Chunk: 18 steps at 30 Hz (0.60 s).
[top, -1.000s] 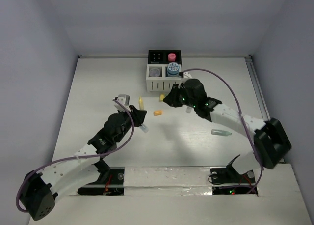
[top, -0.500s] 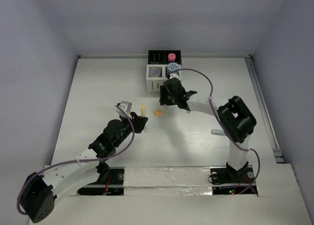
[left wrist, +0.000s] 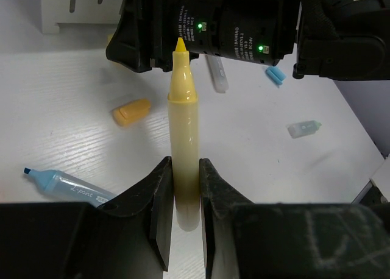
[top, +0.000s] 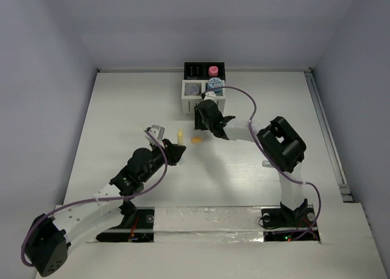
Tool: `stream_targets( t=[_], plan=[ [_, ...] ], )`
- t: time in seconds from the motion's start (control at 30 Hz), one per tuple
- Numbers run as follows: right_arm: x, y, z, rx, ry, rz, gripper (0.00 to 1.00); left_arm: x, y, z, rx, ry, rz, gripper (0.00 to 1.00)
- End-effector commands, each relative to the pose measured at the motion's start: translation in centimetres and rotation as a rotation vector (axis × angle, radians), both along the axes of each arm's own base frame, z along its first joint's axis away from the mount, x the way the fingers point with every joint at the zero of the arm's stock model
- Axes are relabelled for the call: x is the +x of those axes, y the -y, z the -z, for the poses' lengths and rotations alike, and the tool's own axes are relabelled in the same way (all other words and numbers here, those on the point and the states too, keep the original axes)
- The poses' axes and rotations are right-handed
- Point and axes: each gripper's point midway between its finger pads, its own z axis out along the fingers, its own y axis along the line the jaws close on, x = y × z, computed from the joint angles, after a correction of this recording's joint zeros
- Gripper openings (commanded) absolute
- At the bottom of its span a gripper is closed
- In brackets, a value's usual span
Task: Sort the stationery into containers
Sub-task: Close the pen cap on the pen.
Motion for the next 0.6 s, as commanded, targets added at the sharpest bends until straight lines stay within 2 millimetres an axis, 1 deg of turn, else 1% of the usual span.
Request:
stream_targets(
  t=[0.0,0.03,0.07,0.1,0.13,0.27,0.4,0.47,0.53,0.57],
  plan=[
    [1.7,-0.8,-1.6,0.004,0.079,0.053,0.49,0.0,0.4,-2.4,-0.069,0.055,0.017,0.0],
    [1.8,-0.7,-1.4,-0.007,0.076,0.056,0.49,-0.1,0.5,-2.7,-0.08,0.062,0.024,0.0],
    [1.9,-1.1,-1.7,-0.018,0.088,0.062,0.48,-0.1,0.6,-2.9,-0.084,0.064,0.024,0.0],
    [1.6,-1.2,-1.1,-0.039,0.081,0.064,0.48,-0.1,0.6,-3.0,-0.087,0.066,0.024,0.0],
    [1.8,-1.1,-1.1,-0.047,0.088,0.071,0.48,-0.4,0.8,-3.1,-0.094,0.066,0.045,0.0],
    [2.0,-1.0,-0.3,-0.088,0.097,0.101,0.48,-0.5,1.0,-2.9,-0.09,0.057,0.057,0.0],
    [2.3,-0.5,0.7,-0.12,0.077,0.135,0.4,-0.4,1.1,-2.7,-0.084,0.052,0.054,0.0],
    [1.9,-0.6,0.8,-0.133,0.076,0.135,0.4,-0.4,1.1,-2.6,-0.082,0.05,0.054,0.0],
    [1.9,-0.2,0.7,-0.142,0.084,0.149,0.35,-0.3,1.1,-2.5,-0.081,0.049,0.056,0.0],
    [1.6,0.2,1.2,-0.151,0.078,0.149,0.32,-0.3,1.1,-2.6,-0.082,0.05,0.054,0.0]
  ],
)
